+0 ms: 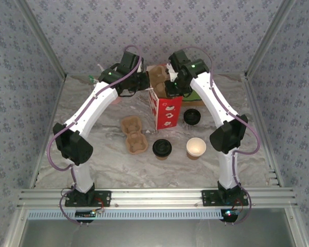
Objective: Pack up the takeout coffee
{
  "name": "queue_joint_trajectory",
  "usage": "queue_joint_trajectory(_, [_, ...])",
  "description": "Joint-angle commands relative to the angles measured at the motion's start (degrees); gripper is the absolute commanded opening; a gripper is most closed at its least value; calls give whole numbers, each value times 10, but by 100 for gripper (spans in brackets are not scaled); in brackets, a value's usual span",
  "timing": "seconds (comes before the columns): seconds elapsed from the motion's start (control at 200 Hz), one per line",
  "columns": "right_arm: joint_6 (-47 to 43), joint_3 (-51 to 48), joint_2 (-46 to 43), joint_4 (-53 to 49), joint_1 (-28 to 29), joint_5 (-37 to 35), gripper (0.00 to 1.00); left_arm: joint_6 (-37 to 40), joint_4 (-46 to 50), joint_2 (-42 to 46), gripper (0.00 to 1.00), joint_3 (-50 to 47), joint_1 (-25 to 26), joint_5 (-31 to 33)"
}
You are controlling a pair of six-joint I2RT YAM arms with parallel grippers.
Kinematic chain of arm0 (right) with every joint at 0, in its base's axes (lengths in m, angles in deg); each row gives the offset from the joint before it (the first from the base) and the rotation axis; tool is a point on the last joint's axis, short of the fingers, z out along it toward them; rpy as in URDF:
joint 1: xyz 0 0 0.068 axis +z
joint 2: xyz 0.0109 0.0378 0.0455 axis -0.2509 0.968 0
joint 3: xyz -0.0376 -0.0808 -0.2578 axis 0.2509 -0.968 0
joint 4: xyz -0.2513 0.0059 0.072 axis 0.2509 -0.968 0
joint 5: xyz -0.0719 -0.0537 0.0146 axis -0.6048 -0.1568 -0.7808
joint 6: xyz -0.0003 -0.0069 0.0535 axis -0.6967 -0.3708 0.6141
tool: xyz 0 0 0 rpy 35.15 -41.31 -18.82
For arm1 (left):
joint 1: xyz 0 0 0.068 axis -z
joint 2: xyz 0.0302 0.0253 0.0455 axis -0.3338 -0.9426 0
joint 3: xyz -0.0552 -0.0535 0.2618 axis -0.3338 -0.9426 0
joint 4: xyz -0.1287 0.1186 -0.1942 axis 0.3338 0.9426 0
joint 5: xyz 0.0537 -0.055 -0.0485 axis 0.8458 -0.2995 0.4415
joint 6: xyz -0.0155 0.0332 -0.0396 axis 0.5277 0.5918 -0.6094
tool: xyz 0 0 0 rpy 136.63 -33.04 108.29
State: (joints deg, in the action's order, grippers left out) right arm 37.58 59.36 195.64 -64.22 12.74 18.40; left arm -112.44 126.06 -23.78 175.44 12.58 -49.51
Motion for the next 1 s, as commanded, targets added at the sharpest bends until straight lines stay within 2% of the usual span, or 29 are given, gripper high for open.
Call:
queue_joint_trajectory(0.0, [30,-5,5,1,-10,47,15,2,-10,23,2,-5,-4,-7])
queue_joint_trajectory(0.23, [53,-13,10,7,-16,67,16,-1,-18,25,0,-9,-3,-13])
queue_joint_trajectory(0.54, [47,-11,26,-11,-9,32,16,2,-19,25,0,-8,-1,-14])
queue_joint_trajectory(0.79, [7,8,23,-19,30,-81,16,0,-19,25,0,-8,0,-14])
queue_joint_trajectory(0.994, [11,13,26,-26,28,-73,16,0,-19,24,0,-7,0,-16])
